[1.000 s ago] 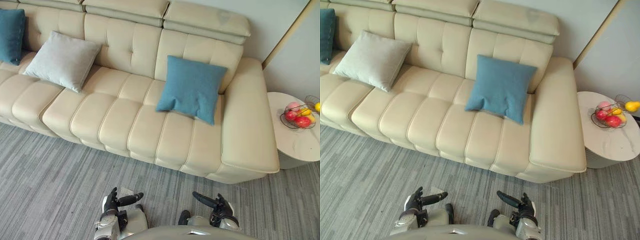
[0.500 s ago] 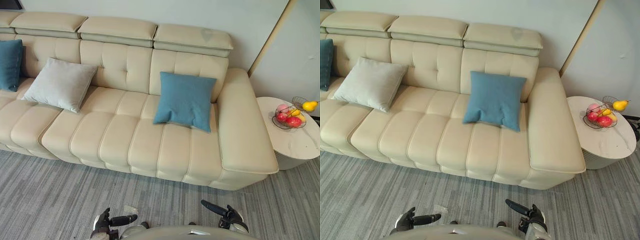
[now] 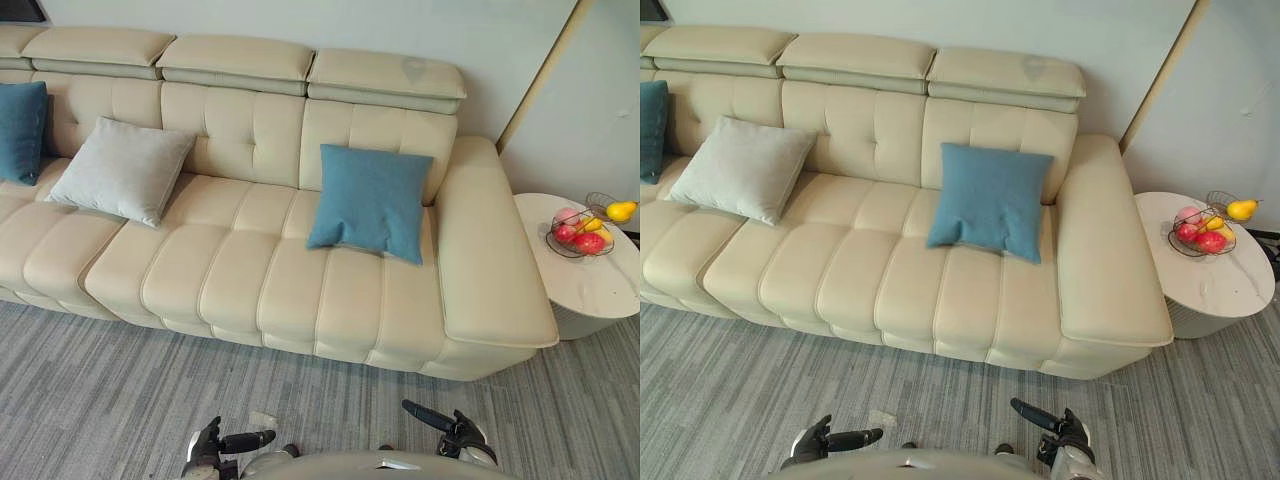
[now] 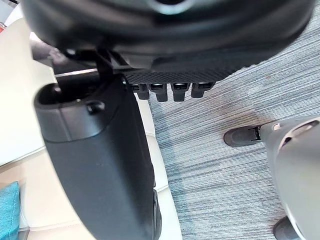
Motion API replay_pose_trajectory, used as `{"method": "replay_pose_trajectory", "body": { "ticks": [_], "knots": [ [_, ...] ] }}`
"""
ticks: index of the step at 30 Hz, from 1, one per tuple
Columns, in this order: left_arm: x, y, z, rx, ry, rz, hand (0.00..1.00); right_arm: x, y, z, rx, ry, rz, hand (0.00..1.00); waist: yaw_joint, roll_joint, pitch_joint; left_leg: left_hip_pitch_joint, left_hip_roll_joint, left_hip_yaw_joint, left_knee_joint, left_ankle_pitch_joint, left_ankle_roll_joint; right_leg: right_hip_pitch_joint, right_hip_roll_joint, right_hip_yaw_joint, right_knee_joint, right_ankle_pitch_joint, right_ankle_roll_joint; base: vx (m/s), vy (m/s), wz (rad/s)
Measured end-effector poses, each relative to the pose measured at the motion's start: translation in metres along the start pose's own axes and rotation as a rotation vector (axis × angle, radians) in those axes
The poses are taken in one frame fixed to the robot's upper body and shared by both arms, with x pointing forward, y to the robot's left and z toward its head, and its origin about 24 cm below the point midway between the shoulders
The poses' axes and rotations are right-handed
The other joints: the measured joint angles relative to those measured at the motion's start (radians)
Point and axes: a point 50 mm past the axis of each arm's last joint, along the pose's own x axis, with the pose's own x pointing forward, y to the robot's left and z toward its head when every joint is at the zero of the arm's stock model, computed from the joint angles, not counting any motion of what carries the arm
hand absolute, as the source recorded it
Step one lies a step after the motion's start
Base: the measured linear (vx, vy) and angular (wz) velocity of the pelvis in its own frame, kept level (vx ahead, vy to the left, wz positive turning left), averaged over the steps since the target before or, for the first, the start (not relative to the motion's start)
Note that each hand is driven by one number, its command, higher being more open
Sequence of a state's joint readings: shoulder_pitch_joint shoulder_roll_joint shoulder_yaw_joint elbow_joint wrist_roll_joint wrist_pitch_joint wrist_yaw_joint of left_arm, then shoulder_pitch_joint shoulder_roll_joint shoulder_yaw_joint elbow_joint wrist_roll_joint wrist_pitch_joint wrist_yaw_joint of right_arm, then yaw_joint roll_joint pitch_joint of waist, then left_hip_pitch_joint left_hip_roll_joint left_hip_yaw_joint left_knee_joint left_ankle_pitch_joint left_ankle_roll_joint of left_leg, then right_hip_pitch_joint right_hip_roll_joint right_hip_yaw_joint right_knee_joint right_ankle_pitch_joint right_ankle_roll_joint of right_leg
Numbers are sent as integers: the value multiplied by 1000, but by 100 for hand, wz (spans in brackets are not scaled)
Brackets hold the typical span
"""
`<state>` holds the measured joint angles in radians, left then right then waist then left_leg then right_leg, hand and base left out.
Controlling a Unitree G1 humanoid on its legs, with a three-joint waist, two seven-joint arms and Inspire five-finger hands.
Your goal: Pick up cushions and gather them together orderly.
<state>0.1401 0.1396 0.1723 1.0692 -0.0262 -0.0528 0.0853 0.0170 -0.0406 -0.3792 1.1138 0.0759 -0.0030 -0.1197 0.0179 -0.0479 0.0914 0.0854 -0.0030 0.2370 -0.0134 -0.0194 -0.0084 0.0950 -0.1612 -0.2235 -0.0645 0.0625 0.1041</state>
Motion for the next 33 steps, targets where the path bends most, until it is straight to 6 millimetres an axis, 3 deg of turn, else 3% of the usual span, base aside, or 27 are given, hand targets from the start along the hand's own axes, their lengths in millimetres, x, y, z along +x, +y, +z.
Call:
{"method": "replay_pose_trajectory", "body": {
  "ticks": [10,18,20,23,25,26,28,29,30,31,32,33],
  "knots": [
    [-2,-4,-13,-26,55,-10,100,-3,-10,-19,-11,67,-19,100,-1,27,6,37,8,47,-33,-2,-5,0,9,37,3,0,0,-2,4,-13],
    [-2,-8,-11,-29,53,-23,100,-4,-18,-25,12,83,-43,100,-22,31,16,53,52,122,13,-43,-41,-9,40,105,14,-7,-10,0,-19,-28],
    [-2,-9,-10,-36,50,-25,100,-5,-19,-24,16,74,-46,100,-22,34,21,42,70,147,70,-68,-52,-31,56,157,37,-13,-19,15,-56,-67],
    [0,-12,-2,-63,32,-33,100,-4,-19,-20,18,53,-49,100,-23,38,27,1,80,102,125,-71,-53,-102,66,234,76,-15,-23,-23,-108,-90],
    [1,-19,4,-82,20,-47,100,-4,-20,-13,18,22,-49,100,-23,59,45,3,108,136,144,-120,-62,-161,106,313,115,-13,-25,-33,-28,-104],
    [1,-19,5,-106,19,-41,100,-4,-18,-9,15,5,-43,100,-23,59,53,3,120,167,166,-142,-62,-183,122,352,131,-11,-28,-50,14,-118],
    [2,-14,8,-135,11,-21,100,-4,-8,-1,-4,-38,-15,100,-23,35,64,1,145,266,217,-186,-63,-235,167,464,147,10,-36,-87,27,-176],
    [3,-12,12,-141,-3,-13,100,-4,0,3,-14,-49,7,100,-23,29,68,0,161,333,231,-202,-63,-259,176,475,141,12,-59,-103,44,-181],
    [3,-11,16,-141,-17,-11,100,-4,6,5,-18,-52,19,100,-23,26,72,-4,173,395,229,-210,-66,-279,176,451,135,16,-77,-101,57,-230],
    [4,-9,20,-138,-31,-7,100,-4,15,8,-14,-51,42,100,-20,20,74,4,196,502,229,-210,-80,-344,158,292,185,14,-94,-55,35,-190],
    [4,-9,20,-134,-33,-8,100,-4,17,10,-14,-56,47,100,-20,20,74,8,198,523,229,-209,-83,-355,150,235,201,11,-98,36,12,-175],
    [5,-11,24,-123,-40,-14,100,-4,17,11,-13,-62,48,100,-29,17,75,21,199,565,234,-206,-86,-366,126,92,232,-7,-125,167,-32,-127]
  ]
}}
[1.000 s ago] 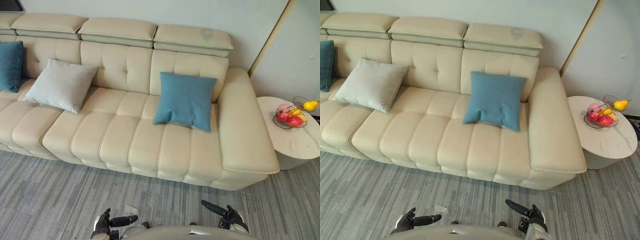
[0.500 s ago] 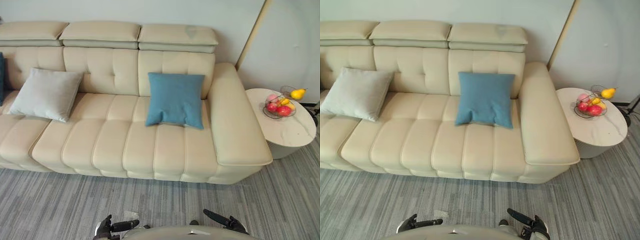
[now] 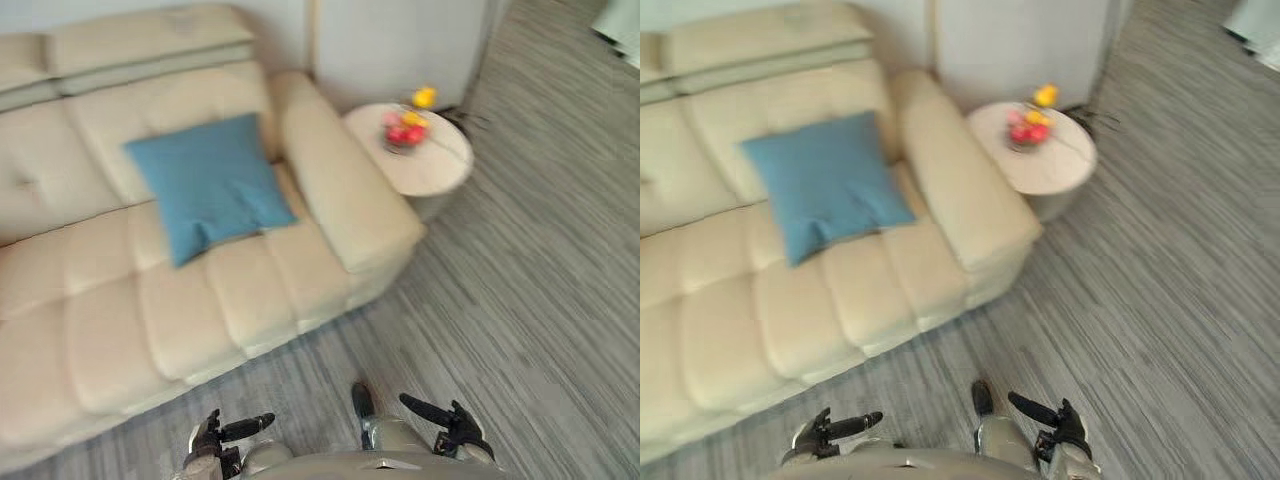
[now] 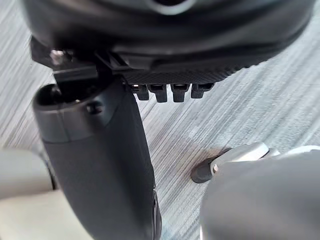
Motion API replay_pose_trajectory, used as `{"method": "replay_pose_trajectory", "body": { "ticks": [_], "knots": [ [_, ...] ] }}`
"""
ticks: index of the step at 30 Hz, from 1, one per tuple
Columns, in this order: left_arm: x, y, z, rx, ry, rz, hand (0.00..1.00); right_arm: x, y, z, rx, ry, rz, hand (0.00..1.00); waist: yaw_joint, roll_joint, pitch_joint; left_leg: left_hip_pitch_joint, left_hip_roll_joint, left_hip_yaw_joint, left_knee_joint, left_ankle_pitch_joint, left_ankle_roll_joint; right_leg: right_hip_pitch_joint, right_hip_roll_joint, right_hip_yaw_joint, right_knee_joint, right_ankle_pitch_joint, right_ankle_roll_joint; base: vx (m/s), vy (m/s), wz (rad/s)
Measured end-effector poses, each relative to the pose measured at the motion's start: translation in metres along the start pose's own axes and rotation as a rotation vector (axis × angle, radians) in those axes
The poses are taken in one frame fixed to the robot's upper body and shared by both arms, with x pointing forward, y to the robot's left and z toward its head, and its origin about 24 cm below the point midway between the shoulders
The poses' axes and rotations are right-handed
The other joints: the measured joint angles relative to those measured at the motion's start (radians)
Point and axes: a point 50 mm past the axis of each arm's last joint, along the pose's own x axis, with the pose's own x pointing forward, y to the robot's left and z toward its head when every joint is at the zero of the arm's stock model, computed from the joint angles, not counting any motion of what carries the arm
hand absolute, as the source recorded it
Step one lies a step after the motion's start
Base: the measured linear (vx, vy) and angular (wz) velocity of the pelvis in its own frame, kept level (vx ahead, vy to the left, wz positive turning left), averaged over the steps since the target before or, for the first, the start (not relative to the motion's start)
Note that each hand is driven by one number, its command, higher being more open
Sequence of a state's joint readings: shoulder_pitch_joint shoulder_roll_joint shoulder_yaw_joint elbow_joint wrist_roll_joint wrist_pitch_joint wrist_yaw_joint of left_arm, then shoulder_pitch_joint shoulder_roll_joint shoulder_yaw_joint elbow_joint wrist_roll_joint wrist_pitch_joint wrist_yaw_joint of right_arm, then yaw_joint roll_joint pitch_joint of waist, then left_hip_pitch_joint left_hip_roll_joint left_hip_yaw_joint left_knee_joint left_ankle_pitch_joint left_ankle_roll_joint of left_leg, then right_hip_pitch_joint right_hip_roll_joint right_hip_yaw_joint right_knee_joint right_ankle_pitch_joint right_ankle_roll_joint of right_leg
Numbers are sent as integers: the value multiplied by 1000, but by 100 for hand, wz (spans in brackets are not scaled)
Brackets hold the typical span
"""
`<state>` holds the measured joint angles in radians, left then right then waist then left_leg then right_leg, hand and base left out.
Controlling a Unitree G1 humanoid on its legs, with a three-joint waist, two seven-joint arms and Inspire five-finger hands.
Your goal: Pick up cushions and gather them together orderly.
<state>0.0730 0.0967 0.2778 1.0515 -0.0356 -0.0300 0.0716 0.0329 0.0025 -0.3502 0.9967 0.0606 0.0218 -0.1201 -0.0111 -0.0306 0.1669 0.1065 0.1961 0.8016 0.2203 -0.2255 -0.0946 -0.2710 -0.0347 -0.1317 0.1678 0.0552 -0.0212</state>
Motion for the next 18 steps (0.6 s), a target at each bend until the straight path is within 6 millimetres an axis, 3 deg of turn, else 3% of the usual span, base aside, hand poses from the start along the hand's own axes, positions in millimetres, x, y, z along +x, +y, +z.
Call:
{"method": "replay_pose_trajectory", "body": {
  "ticks": [1,2,3,5,7,8,9,10,11,13,17,18],
  "knots": [
    [1,-10,7,30,-19,-31,100,1,-6,1,-2,-3,-18,100,-5,14,7,13,5,13,4,1,-1,-1,-56,-212,27,3,-34,203,-40,-149],
    [2,-17,15,54,-40,-54,100,2,-10,4,-7,-9,-29,100,-8,25,13,31,9,11,-9,4,-7,8,-63,-289,32,6,-36,175,-49,-119],
    [3,-20,18,58,-48,-63,100,2,-11,4,-9,-11,-33,100,-14,28,15,37,9,10,-18,9,-16,9,-57,-291,31,6,-37,122,-59,-67],
    [3,-38,33,76,-92,-117,100,4,-25,9,-25,-19,-70,100,-38,65,30,79,9,12,-57,42,-54,7,-30,-266,59,-25,-48,179,-131,-50],
    [3,-44,34,75,-95,-136,100,4,-29,3,-19,8,-83,100,-51,67,31,86,22,6,-8,62,-77,4,-28,-246,99,-65,-53,158,-179,-43],
    [2,-48,31,73,-86,-149,100,2,-34,-6,-16,35,-95,100,-56,66,31,68,80,-16,153,64,-77,23,-20,-221,120,-96,-57,181,-286,-60],
    [1,-49,26,69,-70,-151,100,1,-36,-11,-16,51,-100,100,-51,64,37,31,149,-63,341,94,-28,62,3,-184,109,-119,-56,181,-286,-77],
    [0,-49,22,67,-60,-150,100,0,-34,-14,-16,60,-95,100,-50,57,42,8,179,-99,433,84,0,83,13,-164,97,-124,-61,129,-202,-89],
    [-1,-49,16,53,-46,-152,100,0,-34,-14,-16,58,-96,100,-48,61,44,-51,202,-183,559,26,-2,113,40,-131,84,-136,-77,135,-120,-83],
    [-1,-49,25,37,-89,-155,100,0,-33,-15,-14,63,-96,100,-40,57,52,-152,162,-311,618,-56,-8,162,72,-60,64,-142,-88,149,-94,-101],
    [-4,-60,38,4,-158,-183,100,-1,-34,-17,-12,64,-99,100,5,52,53,-277,48,-493,454,-82,-2,225,104,95,52,-157,-85,144,19,-131],
    [-5,-64,41,-15,-174,-193,100,0,-33,-15,-12,57,-96,100,13,51,52,-316,1,-604,355,-78,-7,225,112,153,61,-166,-82,122,66,-144]
  ]
}}
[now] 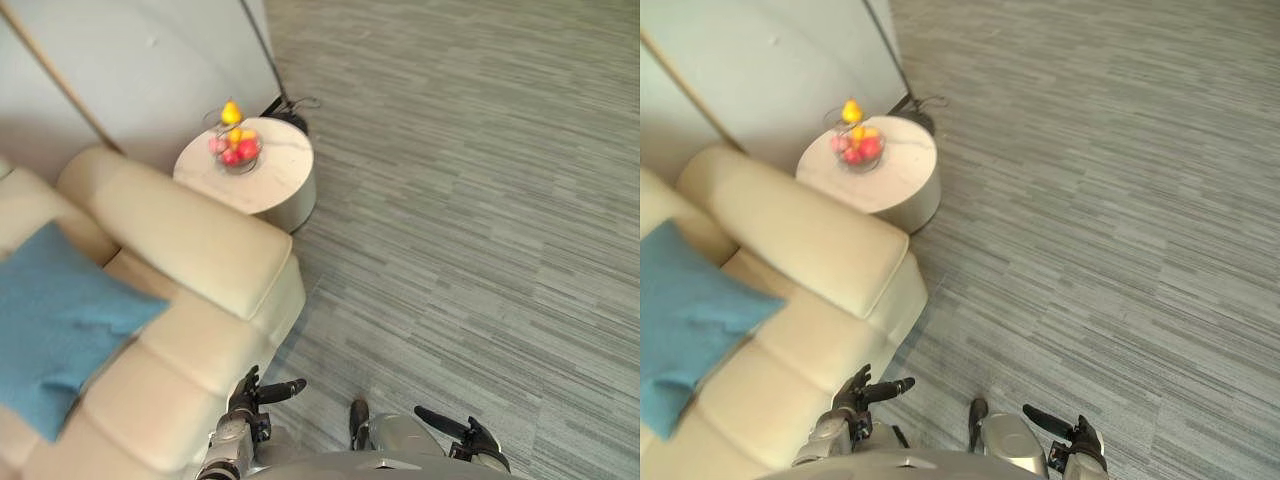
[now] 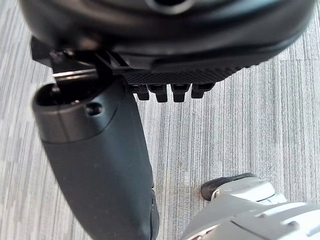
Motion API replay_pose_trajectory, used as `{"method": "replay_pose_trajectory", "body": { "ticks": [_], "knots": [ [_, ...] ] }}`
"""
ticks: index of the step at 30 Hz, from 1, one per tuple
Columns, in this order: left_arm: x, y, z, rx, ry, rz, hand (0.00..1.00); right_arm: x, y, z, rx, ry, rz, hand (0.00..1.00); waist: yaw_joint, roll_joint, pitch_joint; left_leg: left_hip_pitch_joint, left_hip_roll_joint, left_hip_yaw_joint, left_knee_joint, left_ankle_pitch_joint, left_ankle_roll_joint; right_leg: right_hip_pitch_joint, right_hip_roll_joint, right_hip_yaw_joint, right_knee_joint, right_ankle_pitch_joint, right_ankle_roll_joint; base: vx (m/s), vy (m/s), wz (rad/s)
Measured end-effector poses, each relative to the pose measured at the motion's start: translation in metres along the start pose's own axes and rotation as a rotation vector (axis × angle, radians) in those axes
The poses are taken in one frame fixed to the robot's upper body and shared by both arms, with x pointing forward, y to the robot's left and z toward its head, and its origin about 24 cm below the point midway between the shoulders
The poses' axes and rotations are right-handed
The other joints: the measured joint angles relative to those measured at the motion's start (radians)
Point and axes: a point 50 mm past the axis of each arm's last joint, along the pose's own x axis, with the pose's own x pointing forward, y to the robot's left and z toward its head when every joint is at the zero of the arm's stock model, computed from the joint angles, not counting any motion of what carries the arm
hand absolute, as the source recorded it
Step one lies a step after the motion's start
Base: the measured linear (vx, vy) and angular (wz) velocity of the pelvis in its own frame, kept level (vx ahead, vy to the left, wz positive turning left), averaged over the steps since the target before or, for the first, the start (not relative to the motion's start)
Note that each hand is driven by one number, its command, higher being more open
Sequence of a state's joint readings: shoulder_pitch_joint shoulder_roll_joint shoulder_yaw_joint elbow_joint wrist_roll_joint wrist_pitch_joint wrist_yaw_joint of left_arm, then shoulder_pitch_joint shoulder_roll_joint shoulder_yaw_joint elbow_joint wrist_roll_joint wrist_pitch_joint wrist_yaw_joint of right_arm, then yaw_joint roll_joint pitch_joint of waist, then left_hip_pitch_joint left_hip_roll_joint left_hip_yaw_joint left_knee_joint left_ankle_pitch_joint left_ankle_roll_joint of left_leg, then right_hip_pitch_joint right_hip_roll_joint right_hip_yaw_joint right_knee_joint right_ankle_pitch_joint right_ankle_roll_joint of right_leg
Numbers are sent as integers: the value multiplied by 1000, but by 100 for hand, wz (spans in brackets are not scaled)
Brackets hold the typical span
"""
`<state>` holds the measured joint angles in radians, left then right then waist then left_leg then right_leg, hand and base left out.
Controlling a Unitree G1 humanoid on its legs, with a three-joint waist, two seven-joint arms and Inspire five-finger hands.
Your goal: Pick up cushions and gather them together orderly.
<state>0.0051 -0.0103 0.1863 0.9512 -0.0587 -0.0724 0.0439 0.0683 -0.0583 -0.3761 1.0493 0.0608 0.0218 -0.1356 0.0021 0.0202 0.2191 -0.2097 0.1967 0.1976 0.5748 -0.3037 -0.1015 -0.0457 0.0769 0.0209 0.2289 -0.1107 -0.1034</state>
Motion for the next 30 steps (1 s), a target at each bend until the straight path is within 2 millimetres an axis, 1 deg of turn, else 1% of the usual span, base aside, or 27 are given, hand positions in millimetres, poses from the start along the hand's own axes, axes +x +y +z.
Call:
{"method": "replay_pose_trajectory", "body": {
  "ticks": [1,2,3,4,5,6,7,9,10,12,14,15,16,17,18,19,20,21,22,23,24,25,26,27,28,29,30],
  "knots": [
    [0,-2,1,-13,-7,-3,100,0,2,2,2,-9,4,100,1,0,0,-18,-33,-89,-84,13,-11,1,8,46,7,-8,6,255,132,-182],
    [0,-3,1,-41,-7,2,100,0,3,4,3,-15,6,100,2,-1,-1,-19,-56,-170,-171,43,-5,-1,18,104,35,-32,20,250,132,-137],
    [0,-3,1,-45,-7,4,100,0,3,3,4,-14,6,100,2,1,-2,-17,-62,-194,-191,53,-1,-1,23,122,45,-40,25,331,179,-148],
    [0,-3,-2,-51,7,4,100,-1,0,0,4,-6,0,100,2,6,-11,-4,-60,-235,-235,77,22,-9,43,182,94,-79,47,313,174,-136],
    [0,-2,-4,-52,16,7,100,-2,0,-4,4,3,-2,100,4,11,-21,26,-57,-221,-241,147,15,-11,54,228,143,-122,63,329,187,-139],
    [-1,-2,-6,-52,28,6,100,-2,-1,-7,5,10,-4,100,3,5,-28,35,-52,-200,-239,186,13,-13,55,244,162,-140,71,346,198,-106],
    [-1,2,-7,-44,42,15,100,-4,-2,-14,7,27,-6,100,0,-18,-46,45,-55,-153,-221,171,9,-16,41,271,186,-168,87,283,161,-91],
    [-1,12,-10,-27,58,37,100,-6,1,-23,13,52,4,100,3,-48,-70,72,-64,-70,-218,141,26,-25,6,279,183,-174,105,371,181,-95],
    [0,15,-11,-20,66,43,100,-7,2,-25,16,56,8,100,3,-55,-74,79,-67,-50,-216,136,32,-24,-1,285,174,-172,109,400,164,-101],
    [0,20,-14,-6,98,53,100,-6,5,-21,21,46,19,100,2,-56,-78,106,-70,3,-215,123,53,-27,-19,290,152,-153,139,251,77,-108],
    [1,20,-15,5,104,51,100,-3,8,-9,17,20,31,100,3,-47,-84,121,-60,57,-227,123,53,-64,-27,235,151,-130,173,146,14,-120],
    [0,21,-16,23,112,49,100,-1,12,2,5,-12,45,100,19,-27,-81,139,-46,110,-251,123,54,-102,-56,89,151,-113,183,127,-6,-143],
    [0,22,-15,42,112,47,100,-1,18,9,-7,-28,59,100,22,-33,-79,160,-47,145,-266,123,54,-119,-94,-69,155,-117,177,167,-28,-173],
    [0,24,-16,58,121,47,100,-1,24,14,-31,-42,81,100,22,-32,-78,186,-55,187,-273,123,54,-129,-154,-314,157,-120,126,146,-95,-155],
    [0,24,-18,68,127,45,100,0,29,17,-46,-47,95,100,24,-19,-74,217,-56,227,-272,123,54,-125,-179,-480,169,-109,74,156,-110,-151],
    [-1,24,-21,66,136,46,100,0,29,18,-56,-51,99,100,28,-2,-74,232,-51,241,-256,124,54,-109,-182,-547,172,-95,48,180,-127,-141],
    [-2,23,-24,62,143,43,100,1,29,20,-70,-57,101,100,32,10,-67,224,-42,257,-170,130,64,-87,-189,-599,173,-90,14,107,-71,-121],
    [-2,21,-25,65,142,38,100,1,30,23,-74,-56,101,100,35,-4,-56,223,-52,256,-168,76,37,-67,-199,-597,164,-93,7,53,-56,-115],
    [-3,17,-25,75,143,20,100,2,28,24,-83,-54,94,100,34,-1,-55,236,-84,242,-280,41,35,-52,-201,-574,147,-95,4,-13,6,-98],
    [-2,11,-24,104,136,-7,100,4,23,26,-90,-54,80,100,23,8,-56,222,-88,234,-364,74,60,-44,-185,-551,129,-97,2,-20,29,-72],
    [-2,11,-23,105,134,-10,100,4,23,26,-90,-55,81,100,23,11,-55,215,-84,234,-369,91,63,-42,-179,-545,126,-97,2,-49,28,-98],
    [-1,14,-21,114,130,-4,100,3,26,27,-83,-67,88,100,23,4,-54,184,-39,247,-286,131,37,-30,-149,-506,113,-138,27,-31,-35,-85],
    [0,18,-18,121,125,3,100,2,29,27,-80,-69,97,100,23,-10,-46,175,-29,254,-234,114,34,-17,-149,-499,102,-157,33,-12,-92,-97],
    [3,20,-11,134,108,10,100,2,29,22,-74,-62,95,100,16,-13,-26,129,32,253,-62,81,42,13,-124,-483,83,-160,35,36,-99,-39],
    [3,20,-10,136,104,9,100,2,28,21,-73,-60,94,100,15,-12,-23,124,42,252,-41,79,45,17,-119,-478,82,-160,35,70,-76,-67],
    [4,21,-4,136,72,10,100,1,21,14,-35,-34,74,100,22,4,-6,41,95,178,196,70,60,64,-86,-430,63,-168,22,79,-22,-60],
    [4,22,-3,138,67,12,100,2,18,16,-32,-38,66,100,22,6,0,27,84,135,211,48,52,73,-84,-415,62,-170,19,130,5,-89]
  ]
}}
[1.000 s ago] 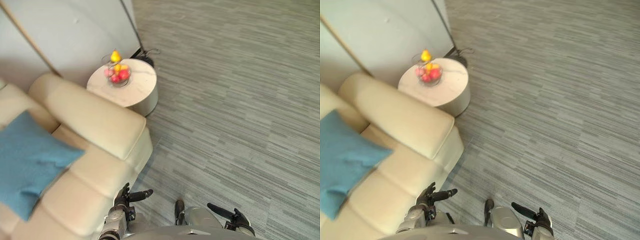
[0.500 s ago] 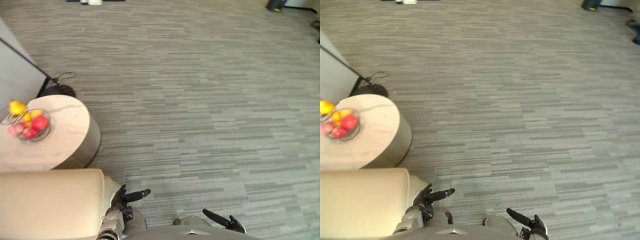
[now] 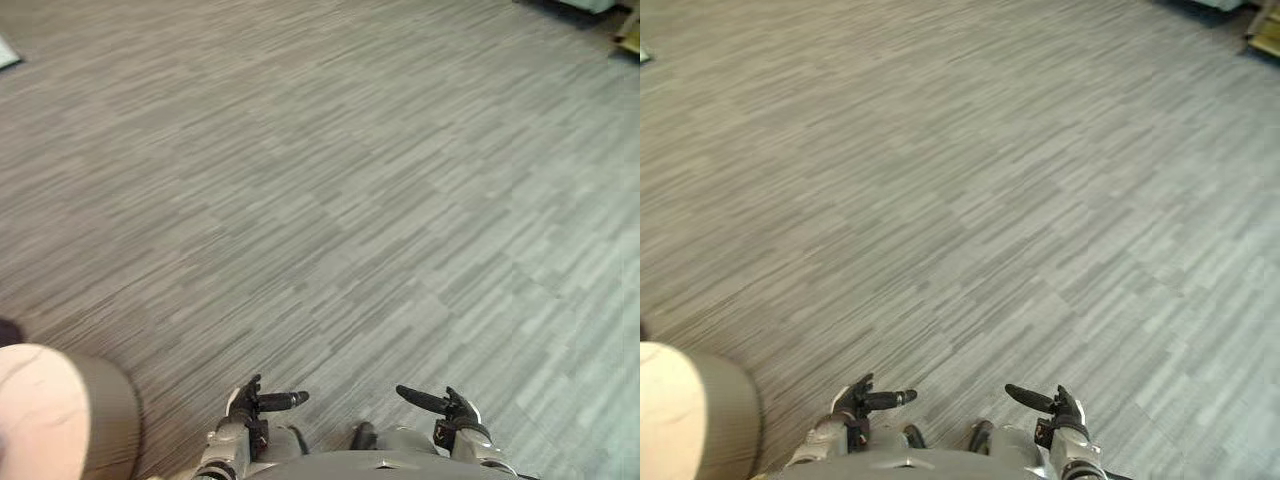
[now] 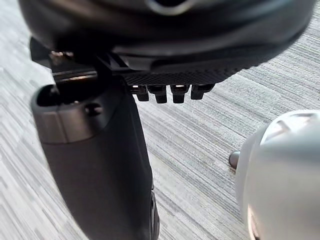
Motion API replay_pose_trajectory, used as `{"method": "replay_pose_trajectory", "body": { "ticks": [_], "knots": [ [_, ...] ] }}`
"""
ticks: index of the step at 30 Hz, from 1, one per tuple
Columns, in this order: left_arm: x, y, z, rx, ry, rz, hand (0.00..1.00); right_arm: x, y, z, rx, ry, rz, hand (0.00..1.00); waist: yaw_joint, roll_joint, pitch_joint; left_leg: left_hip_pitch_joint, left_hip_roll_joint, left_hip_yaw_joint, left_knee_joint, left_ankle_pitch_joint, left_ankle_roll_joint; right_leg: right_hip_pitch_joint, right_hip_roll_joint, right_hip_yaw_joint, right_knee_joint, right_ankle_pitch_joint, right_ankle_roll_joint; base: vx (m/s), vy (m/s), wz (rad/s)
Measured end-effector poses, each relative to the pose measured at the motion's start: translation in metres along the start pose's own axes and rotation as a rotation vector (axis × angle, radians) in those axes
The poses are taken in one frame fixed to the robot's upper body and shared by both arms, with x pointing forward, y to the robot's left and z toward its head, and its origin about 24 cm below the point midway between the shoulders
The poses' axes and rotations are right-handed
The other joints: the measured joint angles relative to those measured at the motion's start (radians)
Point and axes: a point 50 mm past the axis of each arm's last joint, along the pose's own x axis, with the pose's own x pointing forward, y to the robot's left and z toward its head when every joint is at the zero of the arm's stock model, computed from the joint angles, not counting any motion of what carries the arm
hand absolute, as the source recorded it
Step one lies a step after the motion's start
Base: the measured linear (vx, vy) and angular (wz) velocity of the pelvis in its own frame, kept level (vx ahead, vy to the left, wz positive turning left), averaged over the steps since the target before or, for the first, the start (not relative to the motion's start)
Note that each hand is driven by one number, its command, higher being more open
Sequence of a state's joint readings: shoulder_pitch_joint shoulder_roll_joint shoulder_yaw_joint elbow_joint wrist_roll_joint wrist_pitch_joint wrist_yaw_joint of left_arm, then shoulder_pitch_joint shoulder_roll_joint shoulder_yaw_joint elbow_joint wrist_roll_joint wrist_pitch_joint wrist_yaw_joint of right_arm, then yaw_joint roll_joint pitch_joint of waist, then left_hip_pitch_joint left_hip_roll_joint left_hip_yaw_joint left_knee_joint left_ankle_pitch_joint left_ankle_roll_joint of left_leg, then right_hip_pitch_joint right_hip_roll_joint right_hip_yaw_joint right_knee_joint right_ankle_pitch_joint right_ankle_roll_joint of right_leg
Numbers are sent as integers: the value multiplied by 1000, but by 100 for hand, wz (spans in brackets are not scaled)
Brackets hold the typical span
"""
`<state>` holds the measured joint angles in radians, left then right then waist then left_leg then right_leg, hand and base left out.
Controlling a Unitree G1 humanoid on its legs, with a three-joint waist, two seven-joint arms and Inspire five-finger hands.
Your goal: Pick up cushions and gather them together orderly.
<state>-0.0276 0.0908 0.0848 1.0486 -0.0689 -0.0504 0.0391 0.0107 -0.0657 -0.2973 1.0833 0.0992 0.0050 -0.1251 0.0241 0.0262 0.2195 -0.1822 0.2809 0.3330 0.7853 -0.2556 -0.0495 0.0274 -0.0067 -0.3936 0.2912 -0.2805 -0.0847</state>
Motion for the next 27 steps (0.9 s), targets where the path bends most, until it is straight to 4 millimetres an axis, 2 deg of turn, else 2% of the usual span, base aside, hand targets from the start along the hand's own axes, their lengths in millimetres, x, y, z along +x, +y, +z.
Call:
{"method": "replay_pose_trajectory", "body": {
  "ticks": [1,2,4,5,7,8,9,12,13,14,15,16,17,18,19,20,22,23,24,25,26,27],
  "knots": [
    [0,-2,-1,-2,4,-7,100,1,-6,2,-5,-5,-19,100,0,6,8,-19,-29,-54,-15,-34,-12,16,1,34,-6,-2,-3,138,52,-91],
    [0,-7,-1,-17,4,-19,100,1,-10,0,-8,0,-33,100,1,13,11,-44,-71,-104,-94,-40,-22,26,-2,77,-17,1,2,149,67,-102],
    [0,-7,0,-19,1,-21,100,1,-11,0,-8,5,-39,100,9,12,12,-75,-132,-167,-249,-31,-22,26,-12,143,-32,1,3,191,110,-108],
    [1,-9,5,-21,-14,-24,100,1,-11,-3,1,14,-43,100,16,8,16,-91,-177,-233,-382,20,-30,28,-21,190,-45,0,13,277,166,-130],
    [-1,-8,2,-31,-15,-22,100,0,-13,-5,12,24,-54,100,30,0,19,-60,-226,-291,-524,199,-45,46,-36,284,-86,6,49,248,142,-128],
    [-1,-7,1,-31,-15,-20,100,0,-12,-5,14,24,-54,100,29,2,16,-46,-237,-292,-534,215,-14,53,-40,303,-102,10,64,385,133,-94],
    [0,-8,5,-33,-24,-22,100,0,-8,-8,42,33,-50,100,21,-20,12,-66,-244,-261,-480,159,4,59,-61,327,-130,20,86,401,121,-56],
    [0,-5,6,-45,-29,-13,100,-2,-3,-13,72,42,-45,100,29,-35,4,-75,-240,-217,-361,72,40,68,-79,373,-103,12,113,397,94,-54],
    [0,-5,3,-46,-21,-12,100,-3,-1,-11,73,30,-35,100,35,-36,0,-34,-238,-184,-362,38,48,32,-91,403,12,-5,142,391,62,-88],
    [-1,-6,0,-38,-12,-16,100,-4,4,-8,76,13,-17,100,35,-35,-2,14,-237,-149,-368,4,56,-44,-102,412,216,-22,172,463,77,-81],
    [-1,-6,0,-36,-10,-17,100,-4,5,-8,75,10,-12,100,36,-35,-2,27,-238,-141,-369,-4,55,-68,-106,412,272,-20,178,376,67,-79],
    [-2,-5,-3,-29,-2,-14,100,-3,9,0,72,-21,8,100,33,-39,0,86,-241,-107,-382,-39,72,-186,-144,396,550,26,249,448,36,-63],
    [-2,-4,-5,-26,9,-11,100,-3,10,6,65,-48,17,100,24,-40,1,145,-241,-95,-385,-65,80,-254,-175,343,710,16,228,381,-6,-64],
    [-2,-5,-5,-26,9,-9,100,-4,10,8,62,-61,19,100,21,-38,2,182,-238,-94,-399,-73,80,-279,-186,308,753,0,199,381,-35,-40],
    [-3,-4,-6,-26,13,-6,100,-4,10,11,61,-77,20,100,18,-24,5,224,-227,-92,-426,-84,79,-308,-191,261,767,-19,170,404,-113,-33],
    [-2,-4,-5,-26,11,-4,100,-3,12,16,57,-94,27,100,16,-23,10,294,-212,-77,-476,-86,76,-341,-189,192,718,-38,139,410,-140,-27],
    [-2,-2,-5,-22,9,-1,100,-2,14,22,36,-107,41,100,9,-21,10,348,-185,-66,-522,-85,73,-396,-180,114,574,-38,129,438,-201,-10],
    [-3,-1,-6,2,12,-5,100,-2,17,27,21,-124,49,100,-6,-27,8,380,-172,-68,-547,-83,62,-442,-153,95,373,16,124,462,-258,2],
    [-3,-1,-7,8,16,-6,100,-2,17,27,17,-123,50,100,-9,-31,6,388,-173,-68,-552,-82,59,-446,-146,97,318,47,120,679,-388,-6],
    [-4,-6,-15,10,43,-17,100,0,10,30,0,-124,36,100,-7,-5,3,414,-150,-82,-563,-78,33,-427,-108,93,284,133,28,509,-312,-35],
    [-5,-13,-18,1,54,-38,100,1,8,34,-22,-137,28,100,1,20,-4,404,-130,-104,-549,-41,-4,-429,-77,101,280,110,13,633,-407,-46],
    [-5,-19,-18,-7,57,-50,100,2,3,34,-30,-131,13,100,-4,34,-3,402,-121,-147,-499,15,-27,-403,-64,99,287,62,-1,432,-298,-35]
  ]
}}
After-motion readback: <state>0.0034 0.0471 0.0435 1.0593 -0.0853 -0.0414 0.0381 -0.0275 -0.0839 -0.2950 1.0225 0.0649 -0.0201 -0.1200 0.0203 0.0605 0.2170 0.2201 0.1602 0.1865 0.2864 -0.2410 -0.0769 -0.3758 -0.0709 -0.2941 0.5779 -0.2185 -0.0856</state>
